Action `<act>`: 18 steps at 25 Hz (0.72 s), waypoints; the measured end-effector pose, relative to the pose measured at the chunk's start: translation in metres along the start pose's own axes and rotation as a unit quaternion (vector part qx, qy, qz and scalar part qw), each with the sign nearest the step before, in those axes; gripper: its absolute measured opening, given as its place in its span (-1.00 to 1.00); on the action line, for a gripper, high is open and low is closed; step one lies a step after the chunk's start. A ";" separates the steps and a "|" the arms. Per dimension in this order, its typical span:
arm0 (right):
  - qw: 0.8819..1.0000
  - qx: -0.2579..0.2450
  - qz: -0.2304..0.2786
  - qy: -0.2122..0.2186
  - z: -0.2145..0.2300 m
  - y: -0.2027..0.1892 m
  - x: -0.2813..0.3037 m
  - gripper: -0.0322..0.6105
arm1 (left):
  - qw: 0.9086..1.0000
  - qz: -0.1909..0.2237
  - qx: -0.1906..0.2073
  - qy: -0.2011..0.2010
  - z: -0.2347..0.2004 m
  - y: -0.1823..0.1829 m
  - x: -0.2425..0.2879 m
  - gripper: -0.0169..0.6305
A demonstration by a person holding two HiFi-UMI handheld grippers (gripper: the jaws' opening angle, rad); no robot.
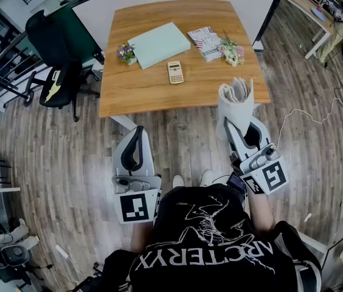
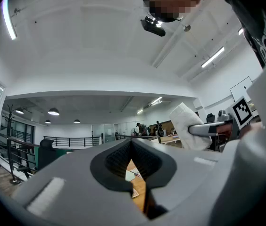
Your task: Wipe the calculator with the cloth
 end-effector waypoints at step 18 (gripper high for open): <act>0.999 0.005 0.006 0.035 0.025 -0.002 0.005 -0.61 | 1.000 -0.030 -0.005 0.006 0.022 -0.008 0.025 -0.92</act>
Point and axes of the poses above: the fingertips, and each gripper's own axes: x forward along the fingers, z to its right, y out of its top, the point moved 3 cm from there along -x, backward along the fingers, and after that the axes turned 3 degrees about x, right-handed, at the moved point
